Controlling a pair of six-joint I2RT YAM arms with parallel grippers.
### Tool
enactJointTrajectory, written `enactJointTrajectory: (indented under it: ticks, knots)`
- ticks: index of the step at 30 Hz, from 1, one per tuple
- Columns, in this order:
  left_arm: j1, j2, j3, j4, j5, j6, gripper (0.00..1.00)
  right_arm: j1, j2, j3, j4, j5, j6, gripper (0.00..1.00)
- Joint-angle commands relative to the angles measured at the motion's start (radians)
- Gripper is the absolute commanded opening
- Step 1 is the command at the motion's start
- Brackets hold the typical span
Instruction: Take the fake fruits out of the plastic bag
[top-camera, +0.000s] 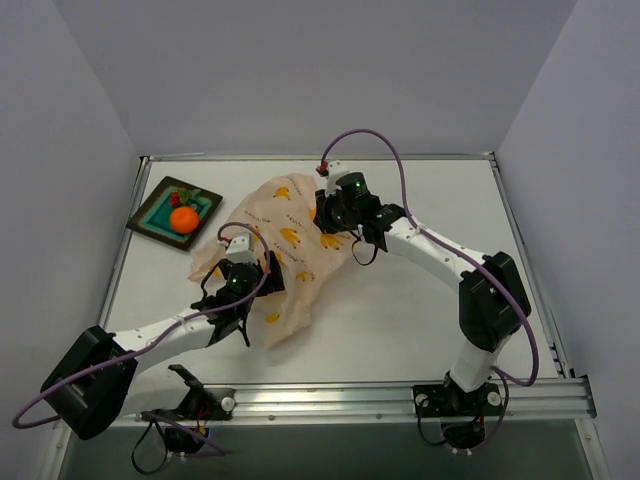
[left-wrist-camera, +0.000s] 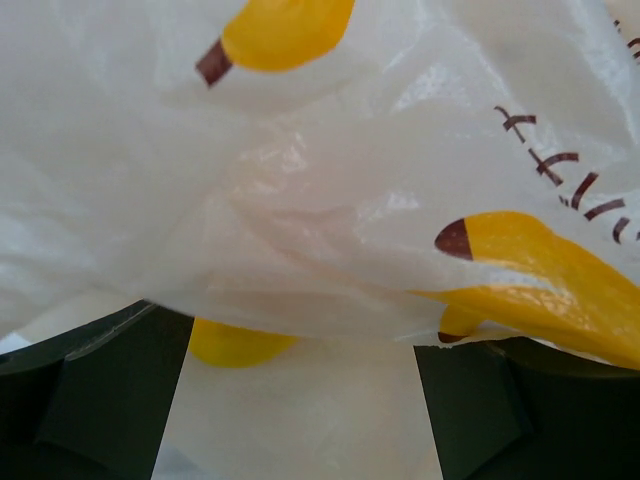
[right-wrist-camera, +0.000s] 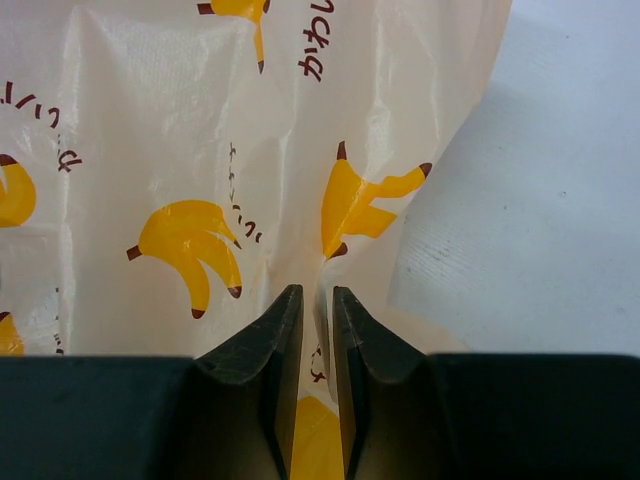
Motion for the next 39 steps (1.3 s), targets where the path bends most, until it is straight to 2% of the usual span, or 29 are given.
enactJointTrajectory:
  ticks: [1,10,14,18,19,20,24,27,30,39]
  knots:
    - [0.005,0.071,0.13,-0.027,-0.031,0.111,0.85,0.005,0.007,0.0,0.018,-0.008,-0.006,0.15]
    - [0.019,0.277,0.193,-0.032,0.009,0.172,0.87,0.004,0.006,-0.011,0.052,-0.018,-0.004,0.14]
    - [0.019,0.288,0.205,-0.047,-0.017,0.174,0.81,-0.002,0.006,-0.02,0.063,-0.021,-0.006,0.13]
    - [0.019,0.257,0.181,-0.058,-0.045,0.168,0.63,-0.018,-0.01,-0.046,0.084,-0.028,-0.003,0.13]
    - [0.017,0.224,0.173,-0.056,-0.041,0.165,0.56,-0.03,-0.023,-0.056,0.093,-0.036,0.0,0.12]
    - [0.014,0.204,0.162,-0.055,-0.036,0.162,0.44,-0.036,-0.028,-0.074,0.101,-0.044,0.008,0.12]
    - [-0.003,0.032,0.145,-0.115,-0.002,0.136,0.31,-0.06,-0.033,-0.094,0.113,-0.053,0.003,0.11]
    - [-0.018,-0.078,0.148,-0.211,0.056,0.108,0.29,-0.097,-0.028,-0.118,0.141,-0.042,0.0,0.1]
    - [-0.018,-0.268,0.155,-0.335,0.11,0.086,0.27,-0.142,-0.024,-0.154,0.171,-0.048,0.008,0.09]
    - [-0.015,-0.626,0.233,-0.78,0.153,0.036,0.23,-0.221,-0.019,-0.223,0.286,-0.08,0.052,0.09]
